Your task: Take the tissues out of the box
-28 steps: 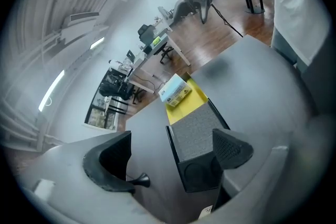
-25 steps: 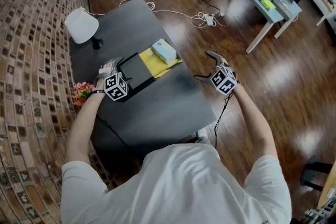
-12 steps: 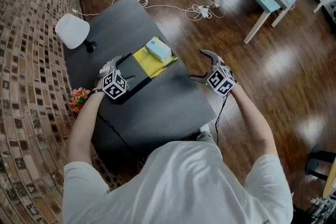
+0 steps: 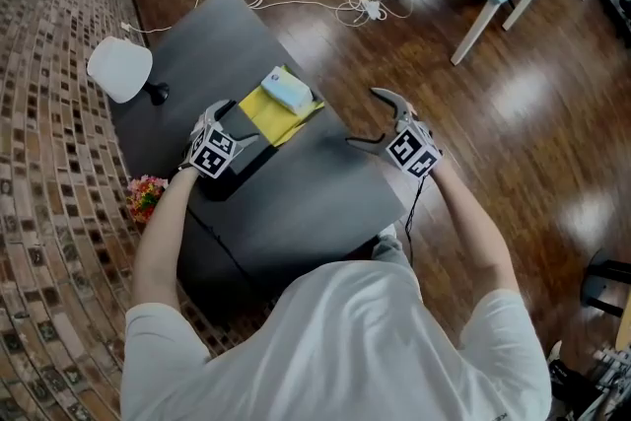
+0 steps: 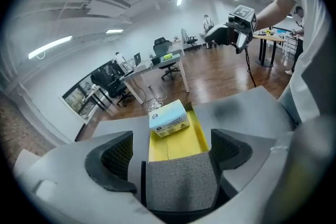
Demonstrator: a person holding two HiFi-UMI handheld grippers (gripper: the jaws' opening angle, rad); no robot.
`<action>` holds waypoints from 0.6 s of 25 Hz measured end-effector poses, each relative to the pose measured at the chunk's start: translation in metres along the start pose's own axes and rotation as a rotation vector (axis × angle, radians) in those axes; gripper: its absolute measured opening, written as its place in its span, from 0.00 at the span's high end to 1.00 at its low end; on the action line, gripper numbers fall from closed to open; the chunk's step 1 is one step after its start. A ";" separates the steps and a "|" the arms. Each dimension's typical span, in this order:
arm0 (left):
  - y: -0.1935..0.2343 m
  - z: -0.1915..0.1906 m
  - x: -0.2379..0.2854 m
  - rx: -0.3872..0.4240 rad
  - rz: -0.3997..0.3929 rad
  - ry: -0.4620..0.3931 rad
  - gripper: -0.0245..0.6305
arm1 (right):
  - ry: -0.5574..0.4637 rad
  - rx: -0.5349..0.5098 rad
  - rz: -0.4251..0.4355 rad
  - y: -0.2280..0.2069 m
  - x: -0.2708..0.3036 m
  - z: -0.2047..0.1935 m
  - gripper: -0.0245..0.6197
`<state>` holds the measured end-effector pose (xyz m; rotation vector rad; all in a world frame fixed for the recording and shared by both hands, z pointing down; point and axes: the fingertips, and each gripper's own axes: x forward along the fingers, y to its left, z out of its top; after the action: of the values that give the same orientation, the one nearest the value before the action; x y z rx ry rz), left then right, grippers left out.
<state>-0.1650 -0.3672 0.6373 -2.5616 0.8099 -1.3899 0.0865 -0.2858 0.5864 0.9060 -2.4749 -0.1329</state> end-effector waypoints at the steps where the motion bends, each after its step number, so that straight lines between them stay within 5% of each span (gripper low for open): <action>1: 0.000 0.002 0.004 -0.003 -0.011 -0.004 0.24 | -0.003 0.011 -0.001 0.001 -0.001 -0.001 0.18; 9: 0.013 0.037 0.036 -0.110 -0.099 -0.089 0.26 | -0.035 0.123 -0.021 0.012 -0.004 -0.003 0.18; 15: 0.020 0.069 0.061 -0.070 -0.149 -0.110 0.26 | -0.052 0.168 -0.029 0.014 -0.005 -0.001 0.18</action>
<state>-0.0909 -0.4245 0.6364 -2.7752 0.6745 -1.2649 0.0819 -0.2723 0.5883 1.0203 -2.5512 0.0428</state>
